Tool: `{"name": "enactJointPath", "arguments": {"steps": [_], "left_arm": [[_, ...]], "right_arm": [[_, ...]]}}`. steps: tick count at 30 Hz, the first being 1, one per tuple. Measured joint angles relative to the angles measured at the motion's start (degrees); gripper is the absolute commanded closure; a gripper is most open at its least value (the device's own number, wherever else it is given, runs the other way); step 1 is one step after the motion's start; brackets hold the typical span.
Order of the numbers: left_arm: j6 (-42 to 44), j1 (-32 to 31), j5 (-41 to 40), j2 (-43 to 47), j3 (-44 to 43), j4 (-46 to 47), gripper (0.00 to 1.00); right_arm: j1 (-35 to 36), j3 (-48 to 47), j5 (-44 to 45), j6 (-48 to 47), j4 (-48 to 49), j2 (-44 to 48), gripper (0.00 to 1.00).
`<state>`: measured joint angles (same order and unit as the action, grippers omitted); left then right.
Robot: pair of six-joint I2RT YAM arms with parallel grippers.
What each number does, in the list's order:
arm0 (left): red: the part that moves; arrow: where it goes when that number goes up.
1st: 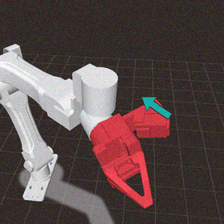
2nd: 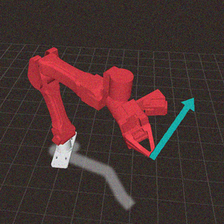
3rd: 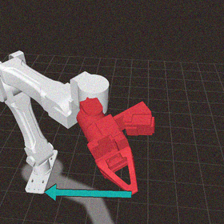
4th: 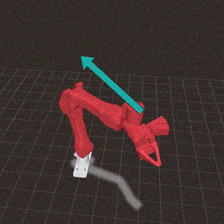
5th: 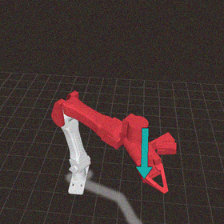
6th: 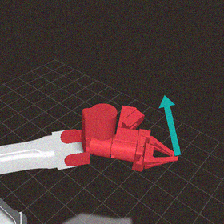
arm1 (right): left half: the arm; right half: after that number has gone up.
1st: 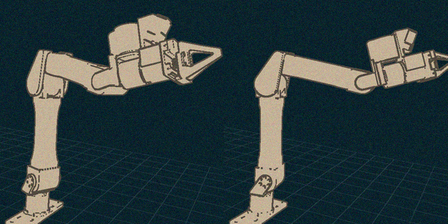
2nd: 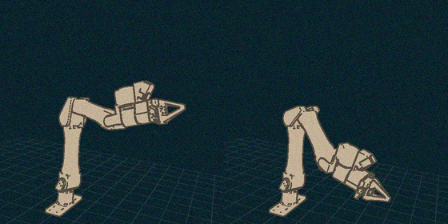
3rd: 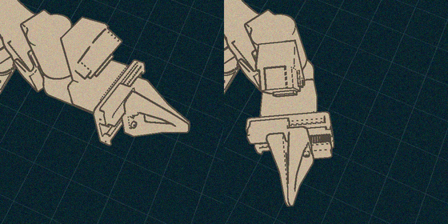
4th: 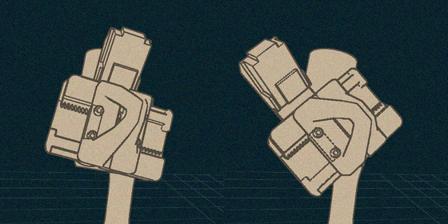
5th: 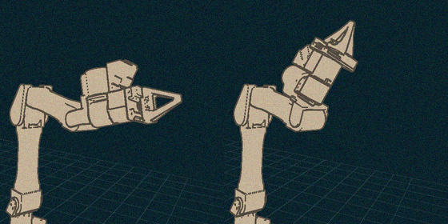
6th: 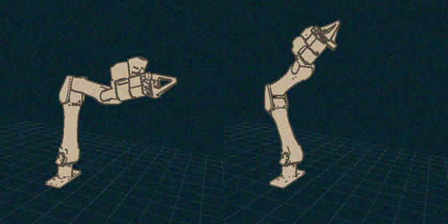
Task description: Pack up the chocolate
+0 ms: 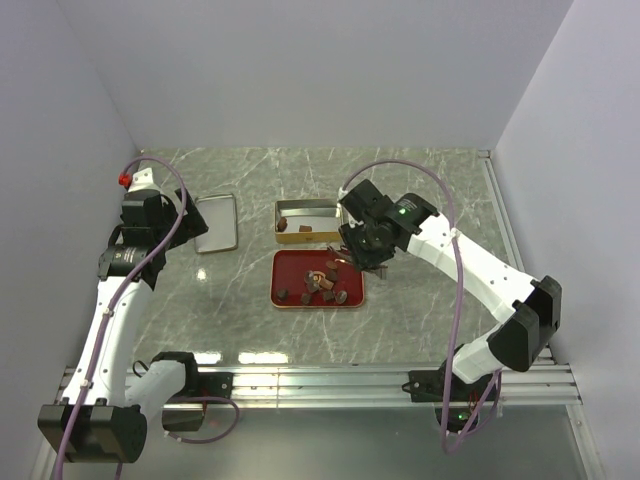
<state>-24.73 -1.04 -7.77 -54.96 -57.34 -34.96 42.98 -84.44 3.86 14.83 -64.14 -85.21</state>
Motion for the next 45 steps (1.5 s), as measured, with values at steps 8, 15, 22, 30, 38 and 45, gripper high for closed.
{"name": "enactJointPath", "arguments": {"steps": [8,15,22,30,38,45], "left_arm": [[0.0,0.09,0.0,-0.09,0.0,0.0,0.01],[0.0,0.11,-0.02,-0.28,0.0,-0.04,0.01],[0.0,0.11,-0.04,-0.28,0.0,-0.04,0.01],[0.02,0.11,-0.04,-0.63,0.0,0.0,0.01],[0.02,0.11,-0.04,-1.36,0.0,0.02,0.01],[0.0,0.11,-0.04,-1.44,0.0,0.07,0.01]], "right_arm": [[0.17,1.99,-1.51,0.33,0.92,-0.04,0.5],[1.05,2.08,-1.99,0.31,2.05,-1.11,0.49],[2.45,3.89,-1.79,0.28,2.99,-2.56,0.48],[2.54,5.29,-1.27,0.17,4.09,-3.28,0.48],[2.54,5.31,-0.83,-0.39,5.2,-4.76,0.5],[2.54,5.79,-0.17,-1.03,5.7,-5.6,0.61]]}}
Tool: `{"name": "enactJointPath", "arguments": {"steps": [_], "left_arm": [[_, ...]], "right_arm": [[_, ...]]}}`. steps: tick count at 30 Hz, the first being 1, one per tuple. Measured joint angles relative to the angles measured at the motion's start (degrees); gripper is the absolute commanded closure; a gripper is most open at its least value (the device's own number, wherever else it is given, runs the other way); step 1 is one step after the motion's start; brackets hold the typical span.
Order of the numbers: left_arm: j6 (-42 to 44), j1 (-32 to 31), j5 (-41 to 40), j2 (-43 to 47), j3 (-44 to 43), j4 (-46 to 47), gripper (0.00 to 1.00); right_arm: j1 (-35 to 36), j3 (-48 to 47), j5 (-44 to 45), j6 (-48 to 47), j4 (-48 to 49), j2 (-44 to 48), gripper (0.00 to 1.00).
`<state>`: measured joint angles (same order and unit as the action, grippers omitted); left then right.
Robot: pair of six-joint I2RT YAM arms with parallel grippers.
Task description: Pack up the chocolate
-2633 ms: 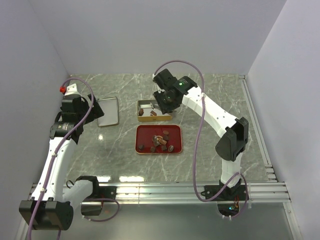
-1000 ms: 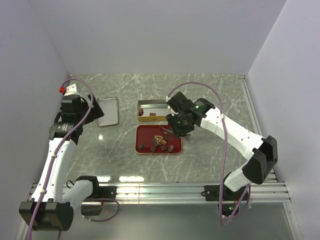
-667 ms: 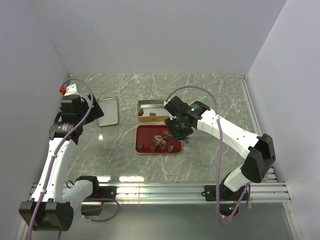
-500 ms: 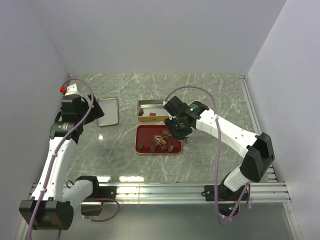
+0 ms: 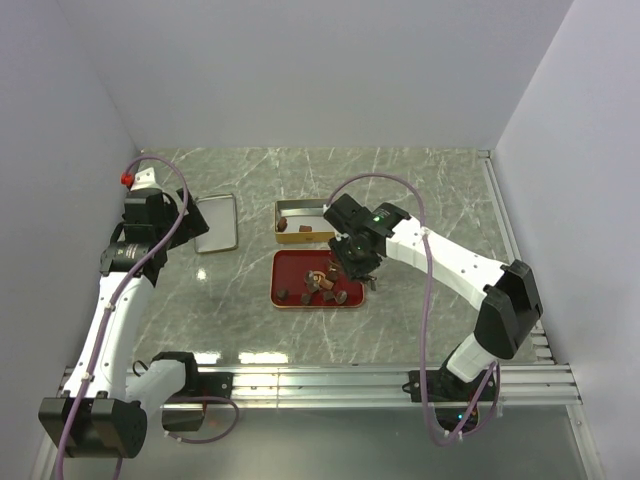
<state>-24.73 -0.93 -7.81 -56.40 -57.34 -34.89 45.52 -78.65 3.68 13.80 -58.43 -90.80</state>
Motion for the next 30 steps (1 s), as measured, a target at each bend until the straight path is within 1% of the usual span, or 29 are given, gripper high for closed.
{"name": "enactJointPath", "arguments": {"steps": [4,8,24,28,30], "left_arm": [[0.02,0.0,0.0,-0.13,0.0,0.13,0.01],[0.02,0.0,0.0,-0.37,0.0,0.42,0.01],[0.02,0.0,0.02,-0.83,0.0,1.27,0.01],[0.02,0.0,0.02,-0.83,0.0,1.22,0.01],[0.04,0.0,0.02,-0.81,0.0,1.22,0.01]], "right_arm": [[0.0,0.02,-0.02,-0.11,0.24,-0.87,0.69],[0.0,-0.22,-0.04,-0.35,-0.09,-1.29,0.7],[-0.02,-11.96,0.57,-0.85,-4.26,-1.46,0.71],[-0.31,-16.17,1.62,-1.33,-4.9,-3.28,0.71],[-0.55,-19.76,2.21,-1.75,-5.22,-5.22,0.71]]}}
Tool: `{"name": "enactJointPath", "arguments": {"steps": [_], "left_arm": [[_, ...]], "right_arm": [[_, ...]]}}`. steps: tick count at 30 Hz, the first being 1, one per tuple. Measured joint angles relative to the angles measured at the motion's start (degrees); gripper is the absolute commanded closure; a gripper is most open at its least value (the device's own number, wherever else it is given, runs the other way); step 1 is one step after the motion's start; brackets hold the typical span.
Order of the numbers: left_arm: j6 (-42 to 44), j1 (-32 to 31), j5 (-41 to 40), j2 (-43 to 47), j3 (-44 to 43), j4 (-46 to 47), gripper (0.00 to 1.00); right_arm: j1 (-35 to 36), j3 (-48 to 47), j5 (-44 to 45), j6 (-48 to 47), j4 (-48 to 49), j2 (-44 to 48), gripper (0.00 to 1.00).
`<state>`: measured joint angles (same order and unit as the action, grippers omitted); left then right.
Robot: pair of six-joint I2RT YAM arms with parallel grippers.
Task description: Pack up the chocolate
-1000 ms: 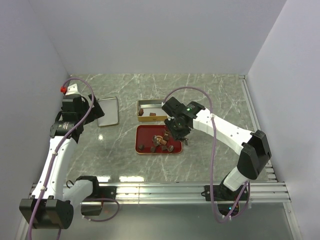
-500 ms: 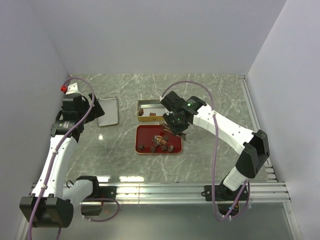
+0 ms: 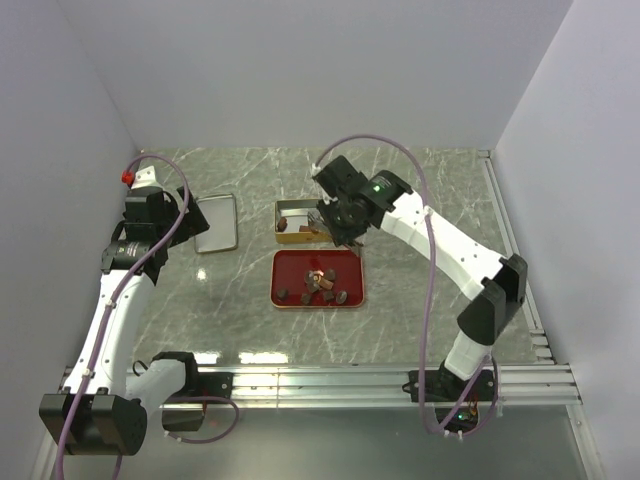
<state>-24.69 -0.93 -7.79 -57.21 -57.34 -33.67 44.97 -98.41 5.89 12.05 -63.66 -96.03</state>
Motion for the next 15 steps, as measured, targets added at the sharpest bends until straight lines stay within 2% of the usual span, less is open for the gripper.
{"name": "enactJointPath", "arguments": {"steps": [8,15], "left_arm": [[0.0,0.0,-0.04,0.35,0.0,-0.09,0.01],[0.04,0.11,-0.17,1.09,0.0,-0.55,0.0]], "right_arm": [[-2.25,-12.52,1.2,-2.86,0.24,-9.16,0.68],[-2.86,-13.29,1.4,-3.76,0.57,-11.72,0.58]]}}
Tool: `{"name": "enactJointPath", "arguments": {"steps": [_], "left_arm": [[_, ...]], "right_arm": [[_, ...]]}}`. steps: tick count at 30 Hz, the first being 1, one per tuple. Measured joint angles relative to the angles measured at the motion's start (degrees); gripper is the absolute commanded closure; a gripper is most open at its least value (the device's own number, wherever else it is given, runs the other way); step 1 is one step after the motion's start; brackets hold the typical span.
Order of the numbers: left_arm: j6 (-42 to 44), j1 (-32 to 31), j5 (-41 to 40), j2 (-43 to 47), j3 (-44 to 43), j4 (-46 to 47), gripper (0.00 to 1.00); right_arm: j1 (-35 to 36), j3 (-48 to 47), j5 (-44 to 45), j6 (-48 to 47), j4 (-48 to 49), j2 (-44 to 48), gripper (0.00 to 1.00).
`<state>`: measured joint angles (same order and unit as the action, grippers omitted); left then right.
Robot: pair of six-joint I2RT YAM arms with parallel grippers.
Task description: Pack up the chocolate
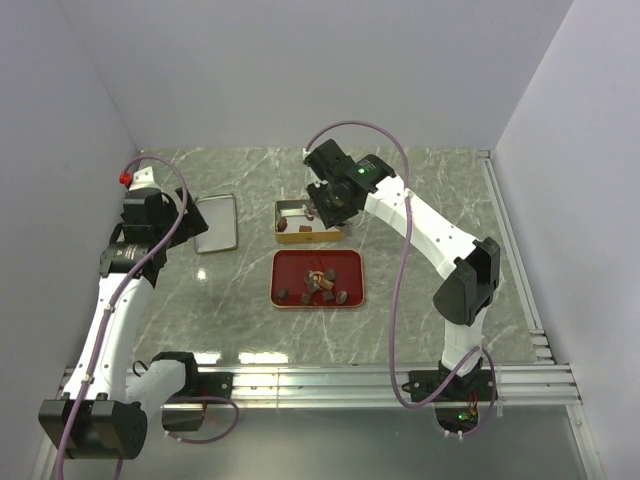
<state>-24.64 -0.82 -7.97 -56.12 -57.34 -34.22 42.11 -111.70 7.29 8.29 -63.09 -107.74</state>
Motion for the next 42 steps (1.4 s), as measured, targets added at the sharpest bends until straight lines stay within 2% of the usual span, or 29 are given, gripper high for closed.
{"name": "enactJointPath", "arguments": {"steps": [6,21,42], "left_arm": [[0.02,0.04,0.0,0.15,0.0,-0.2,0.0],[0.09,0.24,0.0,0.5,0.0,-0.55,0.01],[-0.39,0.26,0.07,2.58,2.54,-0.79,0.0]], "right_arm": [[-0.02,0.0,0.07,-0.26,0.04,-0.02,0.52],[0.0,0.87,-0.92,-0.02,0.04,0.92,0.54],[3.89,27.32,-2.38,7.37,-2.21,22.23,0.53]]}}
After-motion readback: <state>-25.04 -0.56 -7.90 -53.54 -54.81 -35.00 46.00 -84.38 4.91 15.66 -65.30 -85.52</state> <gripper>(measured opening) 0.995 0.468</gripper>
